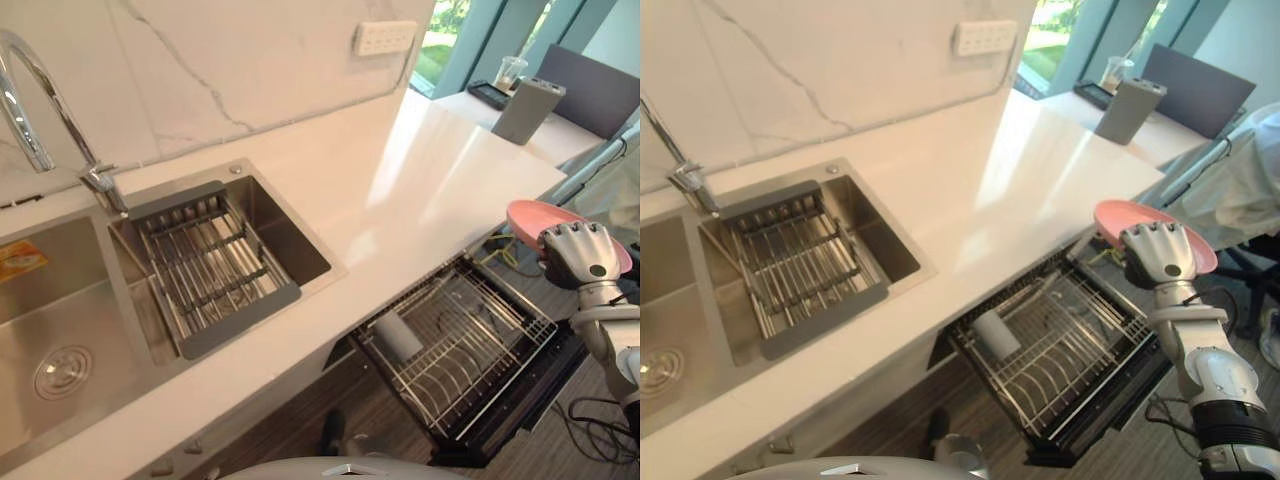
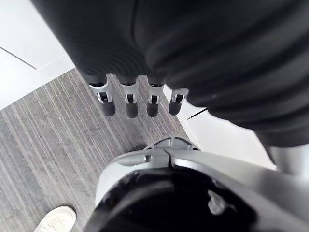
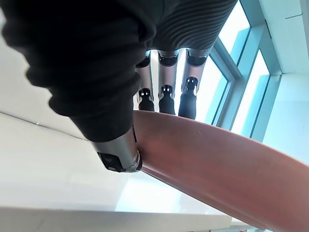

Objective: Walk over to the sink, pick up the cup, carry it to the dishwasher, place the cup inside the dishwasher, then close the dishwasher door

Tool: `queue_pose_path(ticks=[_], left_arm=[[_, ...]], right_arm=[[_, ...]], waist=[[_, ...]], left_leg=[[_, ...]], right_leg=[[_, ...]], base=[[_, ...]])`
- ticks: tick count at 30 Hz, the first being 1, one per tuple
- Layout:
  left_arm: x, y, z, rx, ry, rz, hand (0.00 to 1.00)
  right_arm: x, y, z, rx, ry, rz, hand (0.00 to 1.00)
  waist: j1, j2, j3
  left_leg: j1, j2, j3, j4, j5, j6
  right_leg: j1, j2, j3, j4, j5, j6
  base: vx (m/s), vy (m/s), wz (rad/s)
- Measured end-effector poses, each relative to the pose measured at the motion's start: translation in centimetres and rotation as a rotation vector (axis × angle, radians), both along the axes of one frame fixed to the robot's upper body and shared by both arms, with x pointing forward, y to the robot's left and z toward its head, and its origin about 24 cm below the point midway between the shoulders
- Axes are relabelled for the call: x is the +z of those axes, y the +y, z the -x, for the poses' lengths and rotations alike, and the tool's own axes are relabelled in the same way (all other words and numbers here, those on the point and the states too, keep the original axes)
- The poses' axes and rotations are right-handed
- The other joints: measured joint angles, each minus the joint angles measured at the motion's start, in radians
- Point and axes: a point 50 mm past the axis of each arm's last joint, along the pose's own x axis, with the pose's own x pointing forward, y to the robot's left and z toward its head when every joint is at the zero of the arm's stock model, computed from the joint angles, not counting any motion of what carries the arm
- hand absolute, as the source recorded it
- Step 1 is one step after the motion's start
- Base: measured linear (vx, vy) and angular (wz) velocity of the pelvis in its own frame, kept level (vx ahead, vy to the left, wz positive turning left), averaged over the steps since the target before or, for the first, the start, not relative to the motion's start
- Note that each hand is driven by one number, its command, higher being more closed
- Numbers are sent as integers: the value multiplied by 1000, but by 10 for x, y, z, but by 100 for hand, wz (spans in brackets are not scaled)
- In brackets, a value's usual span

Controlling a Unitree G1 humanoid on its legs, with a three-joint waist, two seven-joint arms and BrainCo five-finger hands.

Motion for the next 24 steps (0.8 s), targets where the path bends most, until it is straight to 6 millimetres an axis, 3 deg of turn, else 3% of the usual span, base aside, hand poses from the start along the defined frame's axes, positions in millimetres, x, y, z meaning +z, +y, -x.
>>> queue_pose_path(ticks=[6, 11, 13, 14, 18, 19, 20, 24], left_arm=[[0, -1, -1, -7, 0, 2, 0], [0, -3, -3, -26, -4, 1, 0], [0, -3, -6, -35, -10, 2, 0], [0, -4, -7, -39, -13, 2, 0], [0, -4, -15, -53, -30, 2, 0], [0, -4, -16, -59, -33, 3, 0], [0, -4, -20, -72, -40, 2, 0], [1, -5, -28, -91, -58, 4, 0]], right_arm=[[-24, 3, 9, -56, 14, -135, 100], [-30, 4, 9, -91, 27, -160, 100], [-33, 6, 9, -95, 42, -176, 100], [-36, 7, 9, -94, 50, -184, 100], [-45, 14, 8, -94, 79, -220, 100], [-49, 17, 7, -89, 101, -222, 100], [-52, 20, 7, -89, 110, -233, 100], [-59, 21, 8, -120, 119, -272, 100]], waist=[[-2, 20, 19], [-1, 29, 39], [0, 35, 55], [0, 26, 68], [0, 41, 99], [0, 30, 114], [0, 44, 124], [-1, 50, 155]], left_leg=[[10, 4, 7, -3, 3, -4], [18, 3, 7, -4, 4, -6], [22, 1, 7, -2, 4, -6], [20, -2, 7, -1, 4, -6], [16, -9, 6, 8, 4, -6], [12, -11, 6, 8, 4, -6], [9, -13, 4, 10, 5, -7], [-30, -14, -17, 31, 5, -7]], right_leg=[[-24, -16, -9, 65, -40, 0], [-52, -44, -23, 155, -91, 1], [-61, -56, -23, 190, -110, 2], [-74, -66, -23, 216, -124, 3], [-103, -98, -28, 285, -161, 3], [-116, -106, -30, 304, -171, 2], [-123, -118, -36, 323, -181, 2], [-154, -144, -58, 354, -189, 8]], base=[[4, -16, -3], [4, -14, 1], [-9, -47, 2], [-15, -45, 1], [-15, -60, 0], [-14, -76, 1], [-13, -79, 3], [-14, -88, 10]])
